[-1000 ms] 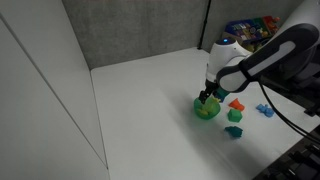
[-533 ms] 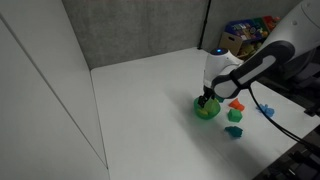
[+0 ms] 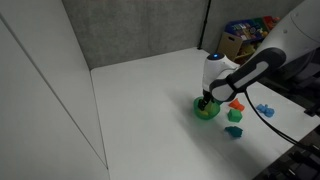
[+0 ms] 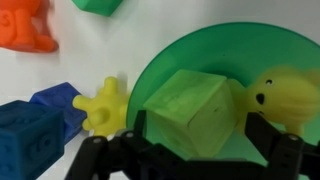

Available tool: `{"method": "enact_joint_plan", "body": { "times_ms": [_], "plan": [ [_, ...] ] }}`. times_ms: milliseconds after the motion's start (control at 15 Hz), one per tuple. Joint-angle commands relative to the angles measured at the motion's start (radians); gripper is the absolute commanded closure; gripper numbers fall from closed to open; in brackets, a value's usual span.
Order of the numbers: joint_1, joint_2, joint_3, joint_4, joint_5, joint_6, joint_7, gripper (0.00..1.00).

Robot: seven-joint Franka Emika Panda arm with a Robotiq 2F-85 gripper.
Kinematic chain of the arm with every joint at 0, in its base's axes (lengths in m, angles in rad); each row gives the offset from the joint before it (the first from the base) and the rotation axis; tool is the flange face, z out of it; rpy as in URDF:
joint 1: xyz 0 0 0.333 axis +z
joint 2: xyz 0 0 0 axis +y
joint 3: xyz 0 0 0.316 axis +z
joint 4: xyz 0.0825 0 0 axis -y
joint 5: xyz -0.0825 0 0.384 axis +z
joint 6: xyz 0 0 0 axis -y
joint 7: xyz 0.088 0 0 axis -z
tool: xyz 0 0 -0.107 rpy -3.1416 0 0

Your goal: Pick up the lime green block from the bowl and put it on the table

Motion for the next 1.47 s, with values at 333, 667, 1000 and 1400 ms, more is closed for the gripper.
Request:
{"method": "enact_joint_plan", "body": {
  "times_ms": [333, 667, 1000, 1400],
  "plan": [
    [-0.007, -0.010, 0.021, -0.003, 0.028, -0.098, -0.018, 0.00],
    [-0.009, -0.012, 0.018, -0.002, 0.026, -0.119, -0.012, 0.42],
    [-0.013, -0.037, 0.024, -0.004, 0.030, -0.136, -0.007, 0.68],
    [-0.018, -0.064, 0.034, -0.009, 0.055, -0.134, -0.005, 0.99]
  ]
}}
